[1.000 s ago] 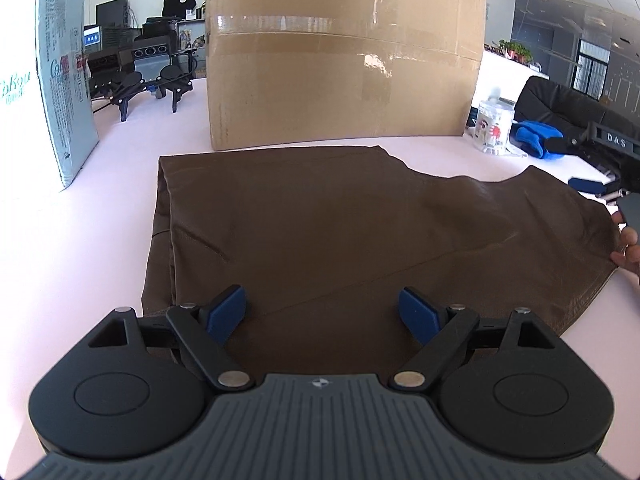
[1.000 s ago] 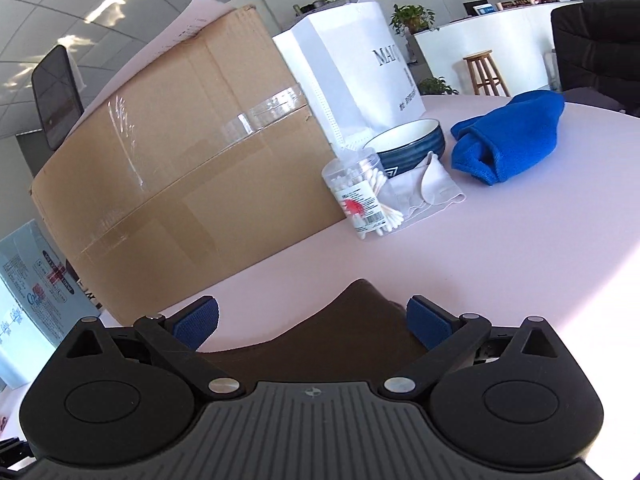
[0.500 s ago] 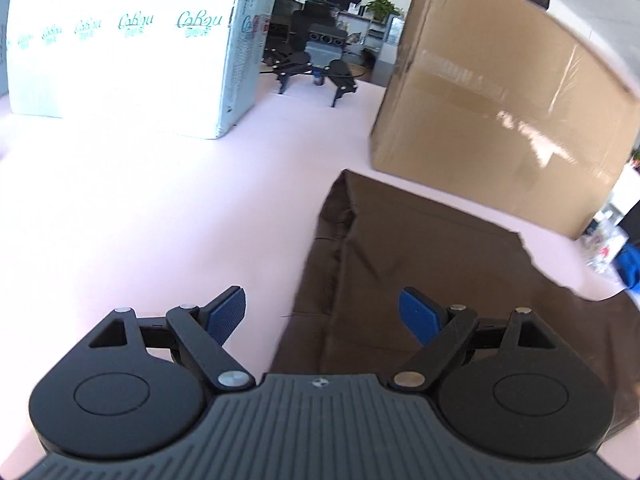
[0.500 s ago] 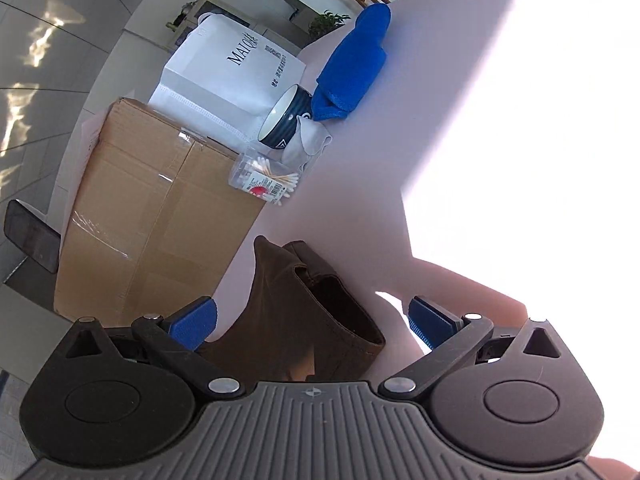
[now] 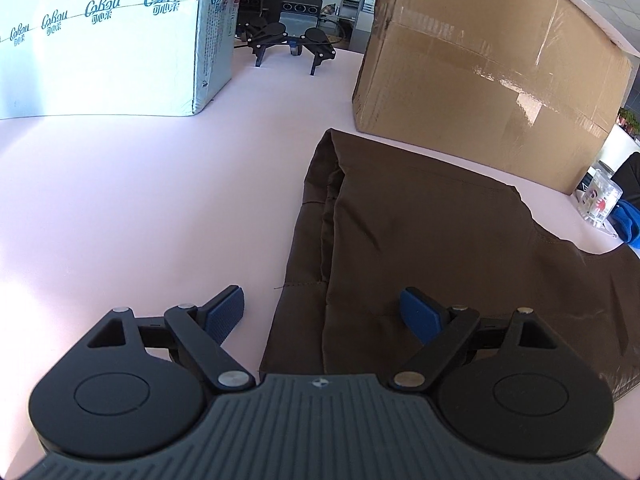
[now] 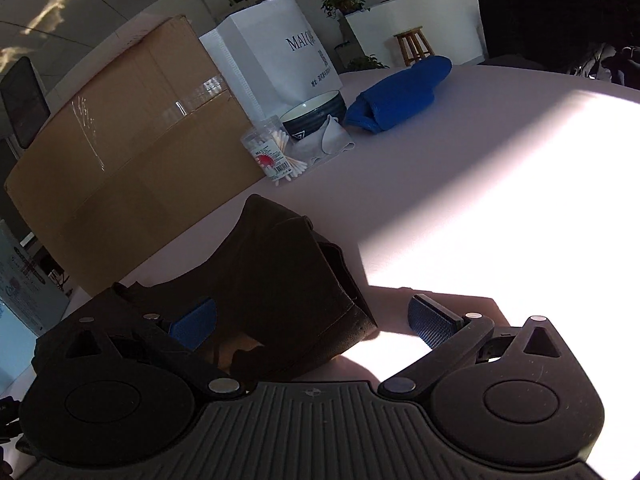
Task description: Fold clothes
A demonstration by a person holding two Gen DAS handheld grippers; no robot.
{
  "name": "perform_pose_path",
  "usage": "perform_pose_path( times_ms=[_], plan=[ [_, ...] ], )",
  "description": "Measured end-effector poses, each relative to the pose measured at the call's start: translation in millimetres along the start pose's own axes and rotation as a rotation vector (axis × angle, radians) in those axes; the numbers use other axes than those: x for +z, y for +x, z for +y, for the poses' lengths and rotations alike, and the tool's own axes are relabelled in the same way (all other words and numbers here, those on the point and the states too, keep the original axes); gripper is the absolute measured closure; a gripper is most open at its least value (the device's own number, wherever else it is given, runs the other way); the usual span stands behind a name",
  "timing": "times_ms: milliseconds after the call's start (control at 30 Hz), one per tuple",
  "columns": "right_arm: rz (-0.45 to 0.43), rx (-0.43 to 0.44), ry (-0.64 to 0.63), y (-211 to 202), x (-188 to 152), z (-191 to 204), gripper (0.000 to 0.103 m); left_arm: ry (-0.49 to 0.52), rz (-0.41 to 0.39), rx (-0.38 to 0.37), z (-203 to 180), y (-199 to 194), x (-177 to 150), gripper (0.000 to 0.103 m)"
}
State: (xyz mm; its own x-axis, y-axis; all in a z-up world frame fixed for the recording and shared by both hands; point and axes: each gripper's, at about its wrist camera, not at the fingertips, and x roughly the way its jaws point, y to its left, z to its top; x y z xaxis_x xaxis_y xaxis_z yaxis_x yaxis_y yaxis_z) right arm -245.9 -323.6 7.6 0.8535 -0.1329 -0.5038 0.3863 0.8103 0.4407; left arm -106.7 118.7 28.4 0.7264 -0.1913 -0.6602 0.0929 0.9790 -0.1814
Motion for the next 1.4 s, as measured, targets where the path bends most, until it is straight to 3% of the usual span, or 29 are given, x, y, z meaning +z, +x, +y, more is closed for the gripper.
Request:
perform_pose_path(
  times_ms=[200, 533, 633, 700, 900, 1067, 1233, 1400],
  plan=[
    [-0.001, 0.139, 0.089, 4, 2, -13, 0.000, -0.002, -0.001, -0.006, 1, 2, 0, 0.017],
    [-0.002, 0.161, 0.079, 9, 6, -10, 0.004, 0.011, -0.001, -0.002, -1, 4, 0, 0.016],
    [0.007, 0.154, 0.072, 12, 7, -9, 0.021, 0.015, -0.001, 0.000, -2, 4, 1, 0.016],
    [0.014, 0.151, 0.082, 15, 7, -10, 0.046, 0.017, -0.001, 0.001, -3, 4, 1, 0.016],
    [0.040, 0.176, 0.152, 22, 7, -19, 0.074, 0.024, -0.001, 0.005, -4, 5, 0, 0.016],
    [0.062, 0.213, 0.199, 25, 6, -23, 0.085, 0.031, -0.001, 0.008, -5, 5, 0, 0.016],
    [0.060, 0.229, 0.218, 24, 6, -24, 0.087, 0.031, 0.000, 0.007, -4, 5, 0, 0.016],
    [0.065, 0.211, 0.160, 20, 16, -13, 0.089, 0.031, 0.006, 0.000, -3, 4, 0, 0.016]
  ],
)
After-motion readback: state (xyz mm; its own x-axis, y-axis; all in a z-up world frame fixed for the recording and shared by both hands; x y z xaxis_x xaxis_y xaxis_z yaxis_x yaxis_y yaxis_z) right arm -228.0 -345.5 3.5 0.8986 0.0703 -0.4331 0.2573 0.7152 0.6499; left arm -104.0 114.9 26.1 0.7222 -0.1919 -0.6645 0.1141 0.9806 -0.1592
